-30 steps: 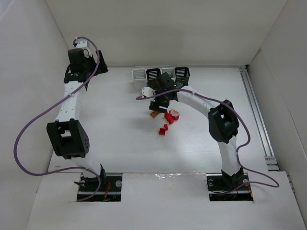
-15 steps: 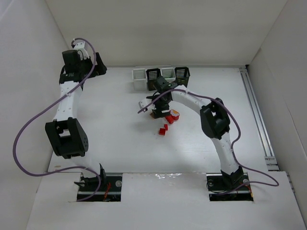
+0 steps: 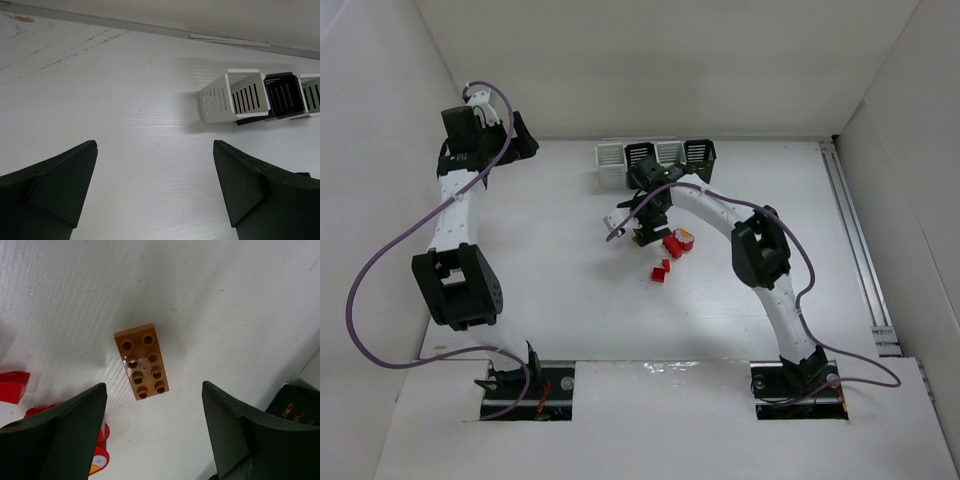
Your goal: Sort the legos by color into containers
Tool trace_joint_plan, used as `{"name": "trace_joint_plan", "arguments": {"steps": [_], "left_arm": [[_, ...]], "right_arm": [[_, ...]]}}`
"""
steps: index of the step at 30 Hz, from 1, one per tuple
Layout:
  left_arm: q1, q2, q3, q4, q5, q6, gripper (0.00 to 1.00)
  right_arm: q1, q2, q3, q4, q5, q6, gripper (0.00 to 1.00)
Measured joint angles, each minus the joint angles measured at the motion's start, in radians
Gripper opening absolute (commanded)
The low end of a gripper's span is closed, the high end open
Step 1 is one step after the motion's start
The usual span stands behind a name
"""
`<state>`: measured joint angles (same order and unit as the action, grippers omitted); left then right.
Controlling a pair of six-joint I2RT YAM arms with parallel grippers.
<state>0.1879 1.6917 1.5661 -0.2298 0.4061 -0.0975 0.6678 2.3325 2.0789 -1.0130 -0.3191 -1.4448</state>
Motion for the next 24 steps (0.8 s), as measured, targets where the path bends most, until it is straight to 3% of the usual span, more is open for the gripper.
{"name": "trace_joint_plan", "arguments": {"steps": [6,11,24], "left_arm": [[0.038,0.0,-0.002,0.0,0.023,-0.002,1.0],[0.061,0.0,-0.013,0.001,0.037,-0.01,1.0],[0.07,0.0,-0.045,-0.006,0.052,-0.014,1.0]], "right_arm": [[0.008,0.059,0.058,-0.06,-0.002,-0.068,0.76],[0.011,0.093,0.105,-0.126,0.006,-0.114,0.58],[0.019,0.154,0.199,-0.246,0.04,-0.178,0.56]]}}
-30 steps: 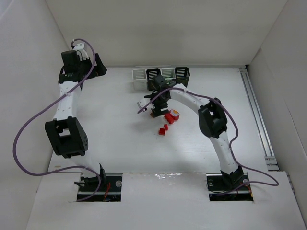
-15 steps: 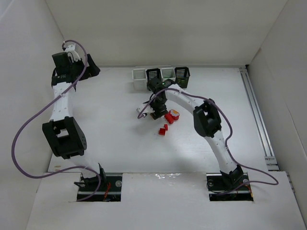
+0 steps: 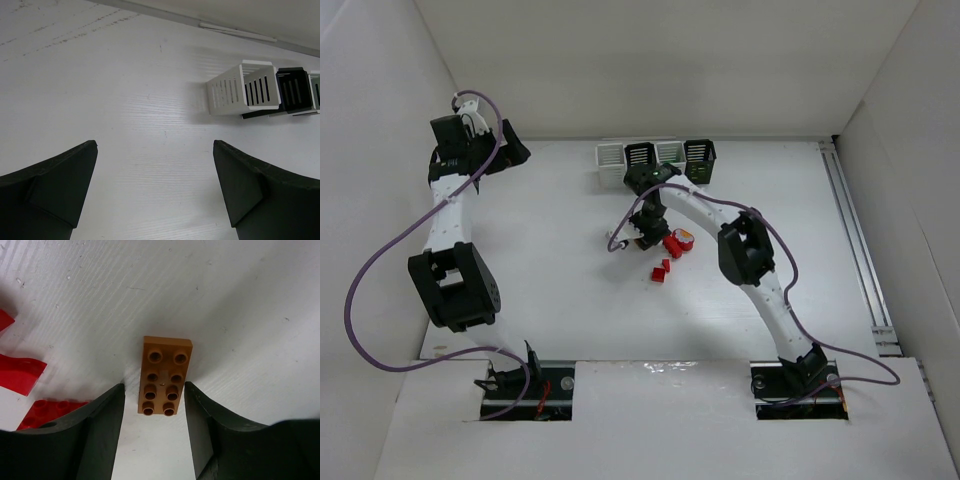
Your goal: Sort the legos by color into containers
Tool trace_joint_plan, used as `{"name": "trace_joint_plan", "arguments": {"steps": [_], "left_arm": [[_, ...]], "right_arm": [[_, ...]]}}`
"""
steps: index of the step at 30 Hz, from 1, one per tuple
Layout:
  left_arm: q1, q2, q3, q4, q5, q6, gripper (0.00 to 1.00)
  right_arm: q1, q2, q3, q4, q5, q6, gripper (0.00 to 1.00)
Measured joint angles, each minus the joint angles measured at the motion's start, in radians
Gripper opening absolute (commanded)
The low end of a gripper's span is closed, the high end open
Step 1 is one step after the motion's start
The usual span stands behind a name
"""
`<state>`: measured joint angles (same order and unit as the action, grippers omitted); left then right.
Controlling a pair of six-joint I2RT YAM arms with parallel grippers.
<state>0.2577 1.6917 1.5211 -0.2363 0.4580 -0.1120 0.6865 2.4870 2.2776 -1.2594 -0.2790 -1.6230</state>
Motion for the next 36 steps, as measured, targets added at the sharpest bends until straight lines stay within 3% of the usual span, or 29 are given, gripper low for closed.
{"name": "trace_joint_plan", "arguments": {"steps": [10,15,21,29,32,36], "left_arm": [[0.013,-0.001,-0.003,-0.002,0.01,0.003,1.0],[0.013,-0.001,-0.003,-0.002,0.027,0.002,1.0],[0.009,-0.063,-0.118,0.081,0.002,-0.021,1.0],[-0.082,-0.212,-0.257,0.183,-0.055,-0.021,1.0],[-0.097,-0.253,-0.307,0.25,-0.055,-0.019,1.0],[-0.092,-0.31,-0.398,0.341,-0.064,-0.021,1.0]], "right_arm": [[0.029,0.01,0.014,-0.043,0.058,-0.005,0.49],[0.033,0.01,0.013,-0.048,0.065,0.035,0.25],[0.03,0.003,0.009,-0.044,0.018,0.14,0.15],[-0.011,-0.104,-0.003,0.053,-0.184,0.455,0.12],[-0.058,-0.182,-0.005,0.191,-0.253,0.631,0.12],[-0.156,-0.301,-0.072,0.507,-0.312,0.97,0.11]]}}
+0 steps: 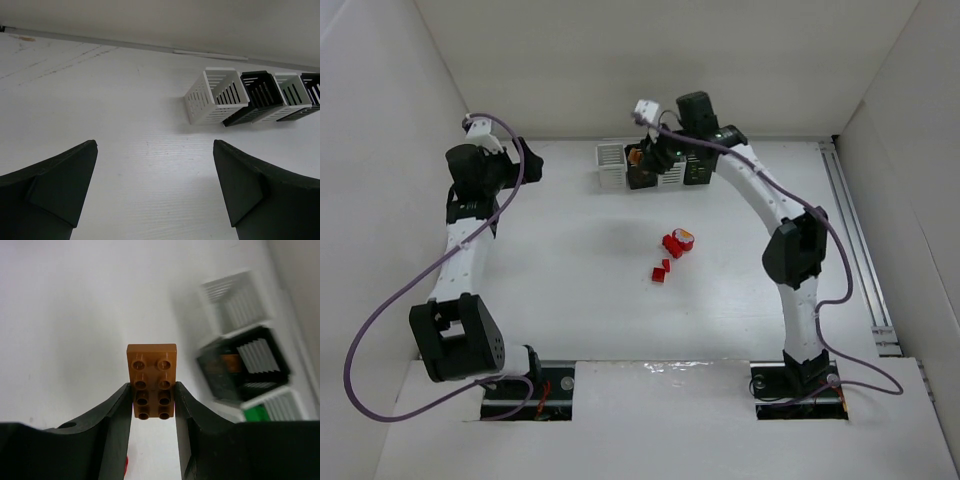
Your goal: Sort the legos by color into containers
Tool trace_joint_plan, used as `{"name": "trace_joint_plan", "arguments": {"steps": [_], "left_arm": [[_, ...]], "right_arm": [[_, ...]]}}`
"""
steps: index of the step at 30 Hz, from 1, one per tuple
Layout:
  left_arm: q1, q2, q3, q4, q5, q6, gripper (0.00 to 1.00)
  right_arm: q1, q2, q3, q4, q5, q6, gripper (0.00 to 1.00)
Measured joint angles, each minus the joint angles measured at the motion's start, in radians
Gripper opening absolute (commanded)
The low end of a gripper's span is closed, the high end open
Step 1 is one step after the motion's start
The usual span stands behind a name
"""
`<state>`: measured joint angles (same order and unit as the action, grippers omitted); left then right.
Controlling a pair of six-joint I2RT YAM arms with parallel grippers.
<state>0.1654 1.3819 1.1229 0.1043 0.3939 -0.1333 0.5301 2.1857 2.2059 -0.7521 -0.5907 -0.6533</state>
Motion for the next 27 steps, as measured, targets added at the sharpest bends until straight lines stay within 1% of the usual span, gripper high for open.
{"name": "trace_joint_plan", "arguments": {"steps": [3,5,6,9,11,14,17,21,23,27], "left_arm": [[0.0,-0.018,-0.024,0.044,-0.019,-0.011,1.0],[0.0,-0.018,-0.024,0.064,-0.033,-0.019,1.0],[0.0,-0.018,-0.023,0.063,-0.037,-0.022,1.0],[-0.001,-0.006,-0.007,0.058,-0.048,-0.024,1.0],[-0.001,0.001,-0.002,0.056,-0.05,-0.025,1.0],[-0.002,0.007,0.002,0.051,-0.05,-0.025,1.0],[-0.002,0.049,0.072,-0.012,-0.034,-0.014,1.0],[-0.008,0.16,0.244,-0.126,-0.01,0.023,1.0],[-0.009,0.188,0.272,-0.159,0.004,0.043,1.0],[-0.009,0.196,0.272,-0.221,0.027,0.068,1.0]], "right_arm": [[-0.074,-0.027,-0.018,0.239,0.006,0.227,0.11],[-0.116,-0.02,-0.014,0.361,0.028,0.342,0.11],[-0.131,-0.011,-0.004,0.399,0.039,0.385,0.11],[-0.15,0.066,0.096,0.482,0.061,0.496,0.11],[-0.15,0.129,0.169,0.514,0.068,0.558,0.11],[-0.149,0.196,0.217,0.558,0.079,0.633,0.11],[-0.148,0.235,0.219,0.581,0.097,0.692,0.11],[-0.148,0.269,0.219,0.597,0.109,0.748,0.11],[-0.148,0.276,0.219,0.606,0.107,0.772,0.11],[-0.146,0.276,0.209,0.625,0.097,0.794,0.11]]}}
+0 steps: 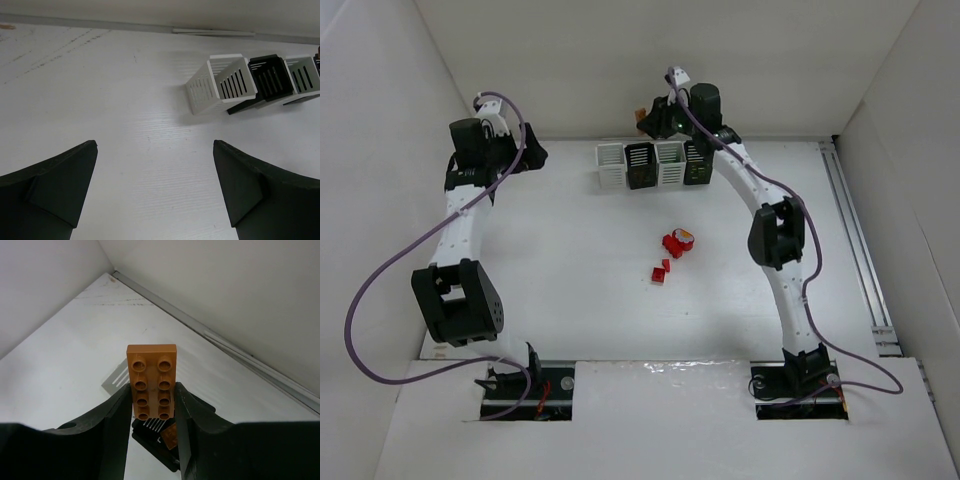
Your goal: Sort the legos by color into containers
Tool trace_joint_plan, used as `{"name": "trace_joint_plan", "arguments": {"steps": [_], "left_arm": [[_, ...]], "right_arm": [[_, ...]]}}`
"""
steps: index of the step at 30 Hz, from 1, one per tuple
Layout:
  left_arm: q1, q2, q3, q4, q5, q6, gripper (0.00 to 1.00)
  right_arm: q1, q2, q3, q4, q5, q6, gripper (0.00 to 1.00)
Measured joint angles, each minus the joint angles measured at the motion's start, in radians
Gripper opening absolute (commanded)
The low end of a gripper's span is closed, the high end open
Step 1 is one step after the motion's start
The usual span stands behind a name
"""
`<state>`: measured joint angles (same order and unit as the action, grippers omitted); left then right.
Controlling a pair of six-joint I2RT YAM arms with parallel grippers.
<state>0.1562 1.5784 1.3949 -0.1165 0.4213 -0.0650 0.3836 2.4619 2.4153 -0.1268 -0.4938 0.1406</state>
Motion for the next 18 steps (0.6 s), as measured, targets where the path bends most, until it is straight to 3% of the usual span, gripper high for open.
{"name": "trace_joint_plan", "arguments": {"steps": [13,18], "left_arm": [[-0.004,0.0,0.0,-0.014,0.048,0.033,1.0],[-0.004,0.0,0.0,-0.014,0.05,0.039,1.0]], "right_arm": [[0.024,0.0,-0.089,0.023,-0.008,0.036,0.13],[0.029,0.0,-0.091,0.03,-0.006,0.037,0.34]]}}
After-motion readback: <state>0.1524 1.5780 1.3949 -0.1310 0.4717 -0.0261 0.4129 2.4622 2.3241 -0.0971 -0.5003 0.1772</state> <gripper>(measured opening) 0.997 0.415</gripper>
